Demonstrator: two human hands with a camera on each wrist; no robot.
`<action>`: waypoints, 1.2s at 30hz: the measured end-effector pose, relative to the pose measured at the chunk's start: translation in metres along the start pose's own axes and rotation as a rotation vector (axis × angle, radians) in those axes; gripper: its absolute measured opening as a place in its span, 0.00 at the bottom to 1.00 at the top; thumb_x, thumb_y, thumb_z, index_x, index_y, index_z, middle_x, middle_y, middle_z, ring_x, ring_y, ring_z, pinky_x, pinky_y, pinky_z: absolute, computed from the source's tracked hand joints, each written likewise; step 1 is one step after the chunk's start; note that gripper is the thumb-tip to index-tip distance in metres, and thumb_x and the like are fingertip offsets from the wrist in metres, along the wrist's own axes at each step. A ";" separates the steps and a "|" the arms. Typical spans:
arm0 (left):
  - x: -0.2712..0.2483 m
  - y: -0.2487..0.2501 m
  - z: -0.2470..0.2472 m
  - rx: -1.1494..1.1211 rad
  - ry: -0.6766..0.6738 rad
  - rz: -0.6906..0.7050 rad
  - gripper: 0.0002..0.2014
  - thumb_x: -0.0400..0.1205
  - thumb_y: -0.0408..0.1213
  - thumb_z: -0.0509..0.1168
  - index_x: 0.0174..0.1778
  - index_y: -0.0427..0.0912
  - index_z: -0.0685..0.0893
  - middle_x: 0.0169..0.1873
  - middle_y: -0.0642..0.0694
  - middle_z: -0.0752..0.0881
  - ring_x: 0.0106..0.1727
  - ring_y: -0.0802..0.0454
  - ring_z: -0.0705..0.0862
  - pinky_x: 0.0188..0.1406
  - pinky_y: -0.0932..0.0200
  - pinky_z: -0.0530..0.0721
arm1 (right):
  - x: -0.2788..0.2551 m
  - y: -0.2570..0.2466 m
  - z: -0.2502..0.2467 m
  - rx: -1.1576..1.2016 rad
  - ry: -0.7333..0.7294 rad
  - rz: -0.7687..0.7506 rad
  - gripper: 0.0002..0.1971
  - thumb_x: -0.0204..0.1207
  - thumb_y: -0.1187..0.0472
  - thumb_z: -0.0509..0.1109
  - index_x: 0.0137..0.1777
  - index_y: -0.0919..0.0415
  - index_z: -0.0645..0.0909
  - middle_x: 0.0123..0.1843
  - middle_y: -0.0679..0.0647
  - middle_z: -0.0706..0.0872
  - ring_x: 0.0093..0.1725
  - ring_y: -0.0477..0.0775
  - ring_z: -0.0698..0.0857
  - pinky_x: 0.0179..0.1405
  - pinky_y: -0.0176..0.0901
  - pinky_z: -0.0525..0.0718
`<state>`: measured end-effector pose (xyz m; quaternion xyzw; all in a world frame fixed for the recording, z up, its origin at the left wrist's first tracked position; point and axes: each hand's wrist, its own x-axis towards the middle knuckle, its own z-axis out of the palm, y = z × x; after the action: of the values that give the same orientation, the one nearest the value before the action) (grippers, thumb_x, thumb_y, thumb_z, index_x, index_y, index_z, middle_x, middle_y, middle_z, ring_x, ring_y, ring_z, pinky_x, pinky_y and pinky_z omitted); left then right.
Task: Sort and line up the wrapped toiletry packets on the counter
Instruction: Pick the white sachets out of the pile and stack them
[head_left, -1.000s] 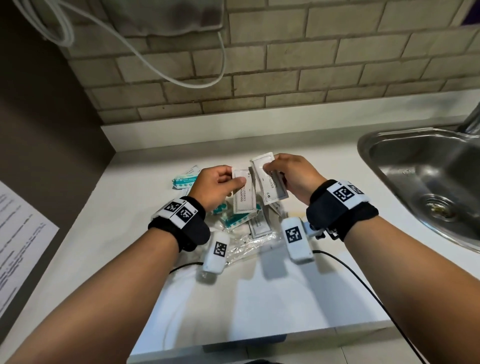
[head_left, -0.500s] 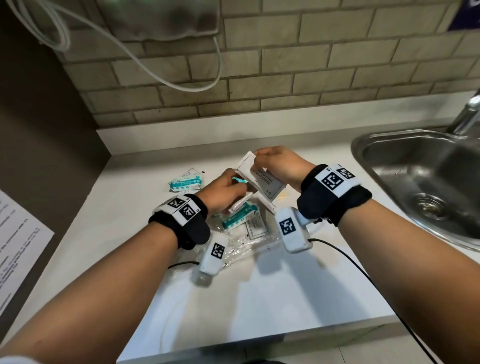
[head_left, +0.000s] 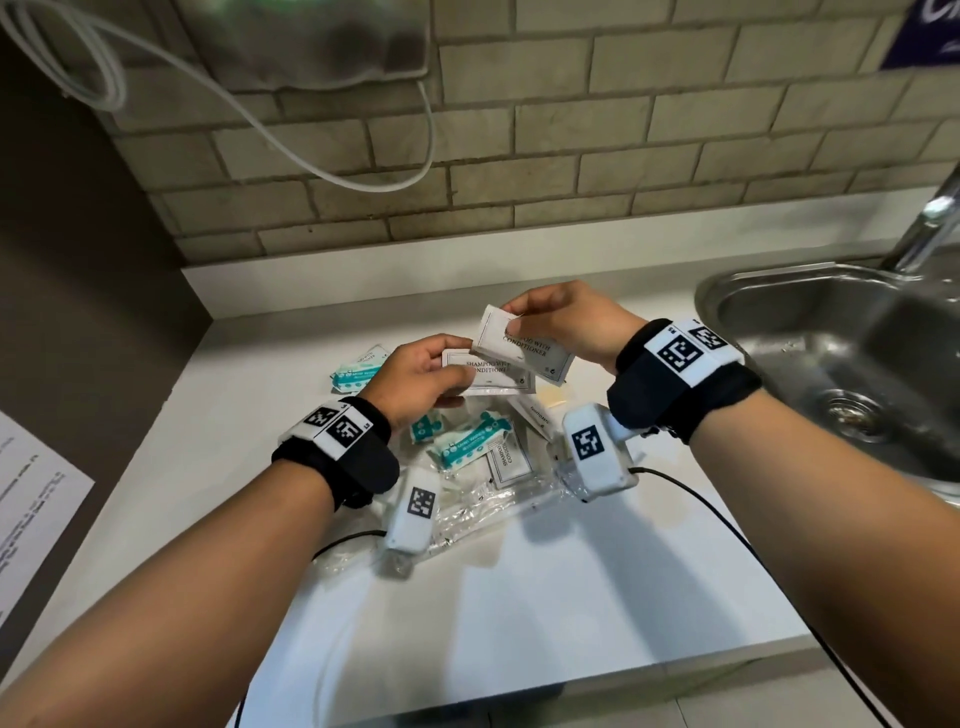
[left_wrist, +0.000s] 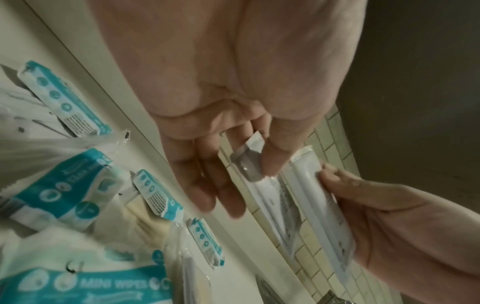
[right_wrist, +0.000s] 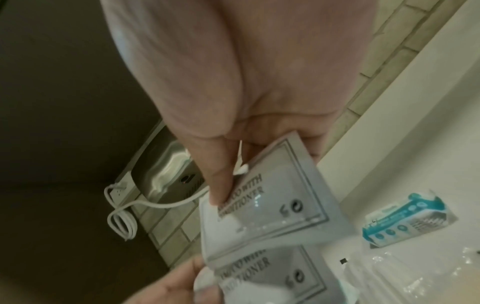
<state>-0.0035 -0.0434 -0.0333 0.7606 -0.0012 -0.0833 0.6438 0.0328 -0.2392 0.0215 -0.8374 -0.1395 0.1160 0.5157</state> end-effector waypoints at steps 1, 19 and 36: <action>-0.001 0.003 0.002 -0.040 0.000 -0.015 0.14 0.83 0.25 0.63 0.61 0.45 0.83 0.45 0.41 0.90 0.45 0.45 0.91 0.50 0.50 0.90 | 0.000 0.001 0.002 -0.040 -0.025 -0.009 0.07 0.78 0.66 0.71 0.52 0.56 0.86 0.39 0.48 0.88 0.34 0.43 0.82 0.39 0.30 0.81; 0.011 0.039 0.027 -0.130 0.065 0.086 0.14 0.86 0.25 0.51 0.61 0.45 0.73 0.56 0.37 0.85 0.32 0.48 0.87 0.22 0.59 0.83 | -0.037 0.078 -0.002 -0.679 -0.253 0.337 0.20 0.69 0.66 0.75 0.61 0.54 0.81 0.59 0.50 0.84 0.58 0.54 0.83 0.58 0.43 0.82; -0.001 0.022 0.023 -0.073 0.071 0.045 0.14 0.86 0.25 0.52 0.62 0.43 0.75 0.54 0.34 0.83 0.32 0.48 0.87 0.31 0.58 0.88 | -0.032 0.093 0.017 -0.927 -0.156 0.297 0.22 0.66 0.52 0.77 0.61 0.53 0.81 0.55 0.52 0.84 0.58 0.58 0.84 0.55 0.47 0.85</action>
<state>-0.0056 -0.0698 -0.0150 0.7389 0.0075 -0.0419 0.6725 0.0079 -0.2763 -0.0683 -0.9783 -0.0936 0.1764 0.0546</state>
